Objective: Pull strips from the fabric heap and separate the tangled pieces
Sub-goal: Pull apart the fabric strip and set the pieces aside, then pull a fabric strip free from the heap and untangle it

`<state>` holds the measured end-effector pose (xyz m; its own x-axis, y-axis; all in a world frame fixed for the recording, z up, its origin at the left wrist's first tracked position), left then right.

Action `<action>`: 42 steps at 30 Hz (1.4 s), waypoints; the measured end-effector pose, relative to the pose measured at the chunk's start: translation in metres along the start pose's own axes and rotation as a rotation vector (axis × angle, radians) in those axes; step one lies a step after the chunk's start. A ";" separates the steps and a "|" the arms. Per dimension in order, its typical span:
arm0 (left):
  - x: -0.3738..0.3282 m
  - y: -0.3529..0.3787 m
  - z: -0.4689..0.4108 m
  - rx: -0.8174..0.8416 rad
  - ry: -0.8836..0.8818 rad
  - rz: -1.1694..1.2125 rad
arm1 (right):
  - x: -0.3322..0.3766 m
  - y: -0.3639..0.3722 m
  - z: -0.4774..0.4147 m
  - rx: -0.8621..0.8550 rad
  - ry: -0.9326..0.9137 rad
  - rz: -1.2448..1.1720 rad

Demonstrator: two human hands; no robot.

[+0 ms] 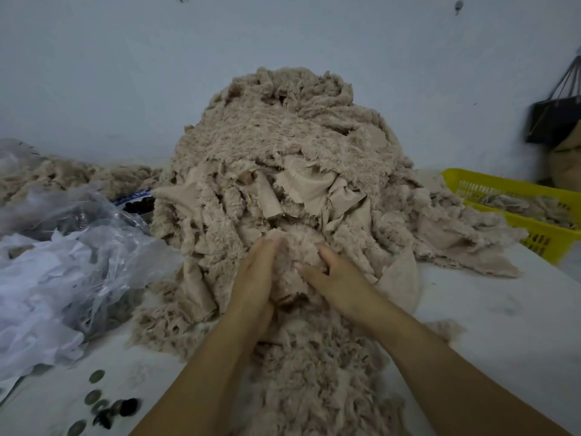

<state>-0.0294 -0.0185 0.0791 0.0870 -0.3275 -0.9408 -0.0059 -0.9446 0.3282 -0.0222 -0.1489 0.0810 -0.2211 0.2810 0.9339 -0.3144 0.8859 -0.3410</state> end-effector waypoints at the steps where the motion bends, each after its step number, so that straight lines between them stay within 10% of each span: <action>1: 0.000 -0.003 -0.001 -0.020 0.008 -0.042 | 0.000 -0.003 -0.001 -0.016 0.005 0.011; 5: 0.004 -0.006 -0.003 -0.064 -0.025 -0.165 | -0.018 -0.002 -0.004 0.024 0.066 -0.067; 11: -0.011 -0.008 0.000 -0.094 0.155 -0.286 | -0.008 -0.077 -0.006 -0.266 -0.199 -1.218; 18: 0.017 0.028 0.011 0.344 0.145 -0.911 | -0.023 -0.069 0.003 -0.515 0.072 0.141; 22: 0.027 0.033 0.011 0.445 0.094 -1.063 | -0.033 -0.063 0.001 -0.420 0.246 0.485; 30: 0.018 0.017 0.009 0.197 -0.051 -0.560 | -0.005 -0.024 -0.007 -0.234 -0.047 0.038; 35: 0.016 0.006 0.002 0.080 -0.035 -0.445 | -0.004 0.006 -0.004 0.011 -0.070 0.200; 42: -0.007 -0.046 -0.010 -0.388 0.090 -0.099 | -0.008 -0.034 0.000 -0.318 -0.005 0.161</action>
<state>-0.0198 0.0272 0.0711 0.1548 -0.2154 -0.9642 0.3819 -0.8870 0.2595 -0.0102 -0.1811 0.0850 -0.2490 0.4249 0.8703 0.0280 0.9014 -0.4321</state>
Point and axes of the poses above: each hand's wrist, its own z-axis away from the middle knuckle, its own y-axis out of the palm, x = y × z, the point moved 7 cm from there along -z, towards the middle knuckle, and after that the axes turned 4 degrees about x, right-handed, at the moved point
